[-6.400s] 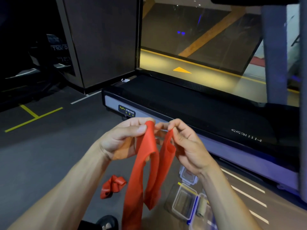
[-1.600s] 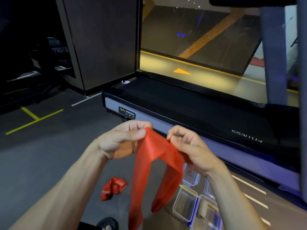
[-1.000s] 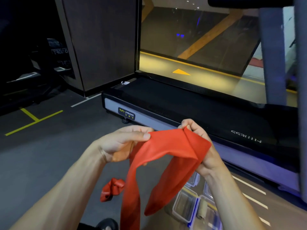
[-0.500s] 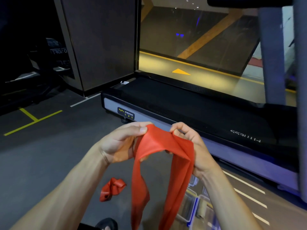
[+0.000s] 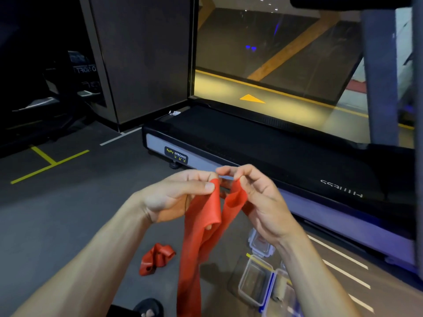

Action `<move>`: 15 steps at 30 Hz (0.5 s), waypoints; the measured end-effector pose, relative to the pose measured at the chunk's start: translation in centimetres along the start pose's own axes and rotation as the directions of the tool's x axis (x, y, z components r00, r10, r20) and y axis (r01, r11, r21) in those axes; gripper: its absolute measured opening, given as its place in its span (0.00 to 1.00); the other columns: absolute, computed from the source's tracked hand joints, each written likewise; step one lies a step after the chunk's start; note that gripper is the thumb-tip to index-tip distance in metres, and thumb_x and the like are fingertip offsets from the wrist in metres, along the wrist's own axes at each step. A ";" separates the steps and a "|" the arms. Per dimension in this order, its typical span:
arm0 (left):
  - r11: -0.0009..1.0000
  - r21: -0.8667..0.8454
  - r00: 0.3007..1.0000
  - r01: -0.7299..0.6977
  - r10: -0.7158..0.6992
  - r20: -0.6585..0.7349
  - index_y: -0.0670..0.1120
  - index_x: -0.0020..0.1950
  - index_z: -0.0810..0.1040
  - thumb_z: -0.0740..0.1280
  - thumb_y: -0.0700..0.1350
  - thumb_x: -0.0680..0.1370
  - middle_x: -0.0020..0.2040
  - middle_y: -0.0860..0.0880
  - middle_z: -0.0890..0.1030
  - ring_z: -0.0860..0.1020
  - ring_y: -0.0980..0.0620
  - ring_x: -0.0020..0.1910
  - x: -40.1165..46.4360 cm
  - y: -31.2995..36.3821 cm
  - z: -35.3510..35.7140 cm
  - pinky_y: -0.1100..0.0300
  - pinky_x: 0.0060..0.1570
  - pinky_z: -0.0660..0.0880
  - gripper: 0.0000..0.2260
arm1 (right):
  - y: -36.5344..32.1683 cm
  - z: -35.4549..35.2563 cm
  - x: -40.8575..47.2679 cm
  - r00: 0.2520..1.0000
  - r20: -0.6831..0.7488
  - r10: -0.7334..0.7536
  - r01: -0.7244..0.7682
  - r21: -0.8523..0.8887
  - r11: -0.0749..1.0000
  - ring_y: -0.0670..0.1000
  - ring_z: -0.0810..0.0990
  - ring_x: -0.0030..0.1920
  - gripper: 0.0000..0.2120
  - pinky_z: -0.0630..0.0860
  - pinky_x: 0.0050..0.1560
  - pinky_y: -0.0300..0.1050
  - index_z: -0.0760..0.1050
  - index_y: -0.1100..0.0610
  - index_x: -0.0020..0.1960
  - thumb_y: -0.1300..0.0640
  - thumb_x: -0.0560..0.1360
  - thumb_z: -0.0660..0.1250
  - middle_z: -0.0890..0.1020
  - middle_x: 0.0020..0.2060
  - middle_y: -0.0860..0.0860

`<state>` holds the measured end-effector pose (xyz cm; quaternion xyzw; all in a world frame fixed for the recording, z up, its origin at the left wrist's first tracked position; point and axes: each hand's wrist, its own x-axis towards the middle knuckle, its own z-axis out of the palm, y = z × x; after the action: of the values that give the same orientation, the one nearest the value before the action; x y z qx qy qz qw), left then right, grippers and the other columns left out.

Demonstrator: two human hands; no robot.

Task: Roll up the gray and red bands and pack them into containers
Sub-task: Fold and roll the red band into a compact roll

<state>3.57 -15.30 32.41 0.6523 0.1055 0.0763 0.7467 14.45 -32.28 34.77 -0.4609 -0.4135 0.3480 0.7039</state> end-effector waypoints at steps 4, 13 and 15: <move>0.999 -0.016 0.974 0.049 -0.044 0.224 0.25 0.60 0.70 0.70 0.46 0.79 0.53 0.35 0.74 0.74 0.42 0.48 -0.6 1.1 -0.4 0.53 0.48 0.74 0.25 | 0.5 0.9 0.4 0.997 0.074 -0.013 0.029 -0.225 0.974 0.57 0.80 0.66 0.04 0.76 0.65 0.50 0.75 0.61 0.51 0.61 0.82 0.63 0.80 0.67 0.57; 0.982 0.187 0.957 -0.023 -0.033 0.289 0.33 0.45 0.74 0.68 0.42 0.80 0.39 0.52 0.78 0.74 0.55 0.39 -1.4 2.4 -0.9 0.63 0.43 0.71 0.12 | 0.3 -0.4 0.5 0.994 0.111 -0.001 0.058 -0.513 0.856 0.54 0.83 0.52 0.03 0.78 0.55 0.50 0.78 0.56 0.53 0.59 0.83 0.66 0.85 0.50 0.53; 0.971 0.240 0.952 -0.010 -0.064 0.300 0.43 0.42 0.77 0.67 0.40 0.82 0.32 0.56 0.76 0.72 0.61 0.32 -1.4 2.6 -0.8 0.68 0.36 0.69 0.08 | 0.0 -0.8 0.4 0.991 0.133 0.029 0.048 -0.537 0.842 0.46 0.79 0.42 0.03 0.74 0.47 0.43 0.78 0.58 0.52 0.60 0.83 0.66 0.83 0.41 0.48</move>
<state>2.10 -14.50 34.92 0.7395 0.0061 -0.0490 0.6713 15.37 -32.24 34.68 -0.6131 -0.5438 0.2449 0.5181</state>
